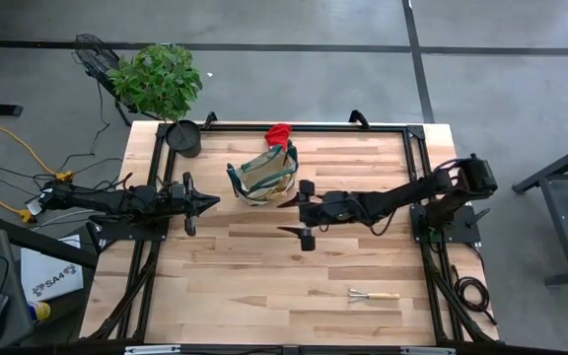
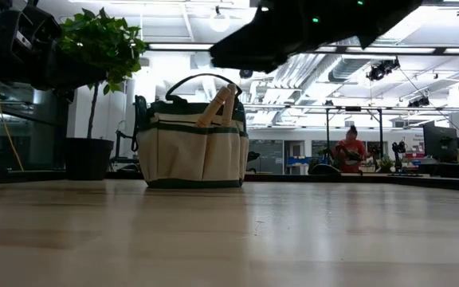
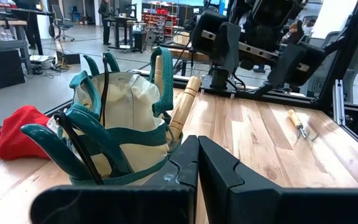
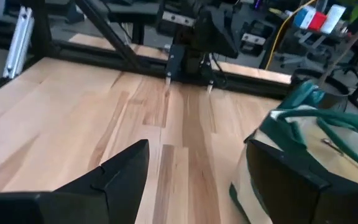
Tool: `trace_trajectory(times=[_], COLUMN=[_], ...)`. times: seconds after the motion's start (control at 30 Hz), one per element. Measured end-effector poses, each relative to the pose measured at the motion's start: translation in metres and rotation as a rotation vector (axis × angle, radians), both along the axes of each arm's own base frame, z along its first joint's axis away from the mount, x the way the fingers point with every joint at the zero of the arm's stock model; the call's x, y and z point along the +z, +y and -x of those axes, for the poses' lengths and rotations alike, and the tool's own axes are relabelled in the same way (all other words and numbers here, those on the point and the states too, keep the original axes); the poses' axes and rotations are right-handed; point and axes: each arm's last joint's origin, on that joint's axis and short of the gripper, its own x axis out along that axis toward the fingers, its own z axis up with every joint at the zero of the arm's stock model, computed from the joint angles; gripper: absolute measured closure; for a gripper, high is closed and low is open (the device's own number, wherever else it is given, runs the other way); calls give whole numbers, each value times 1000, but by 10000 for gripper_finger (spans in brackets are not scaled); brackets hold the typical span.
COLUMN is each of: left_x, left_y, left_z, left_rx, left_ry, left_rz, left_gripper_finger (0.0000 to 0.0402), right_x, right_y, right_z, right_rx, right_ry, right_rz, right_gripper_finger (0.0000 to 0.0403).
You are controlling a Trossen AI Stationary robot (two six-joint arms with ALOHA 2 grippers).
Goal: Pick & Place Garden tools in Gardening bag
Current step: Adjust the gardening bag
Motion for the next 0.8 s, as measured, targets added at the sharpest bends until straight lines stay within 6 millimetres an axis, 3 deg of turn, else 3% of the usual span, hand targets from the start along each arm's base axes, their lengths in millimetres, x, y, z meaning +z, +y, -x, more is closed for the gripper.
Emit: trace_trajectory(times=[0.27, 0.5, 0.8], left_x=[0, 0, 0], left_y=[0, 0, 0], left_z=[0, 0, 0], left_rx=[-1, 0, -1], left_ry=[0, 1, 1], left_rz=[0, 0, -1], left_gripper_finger=[398, 398, 398], right_x=[0, 7, 9], right_y=[-1, -6, -14], right_z=[-27, -29, -33], right_rx=[-137, -271, -233], right_ry=[117, 126, 139], right_rz=[69, 327, 590], right_gripper_finger=[140, 140, 140])
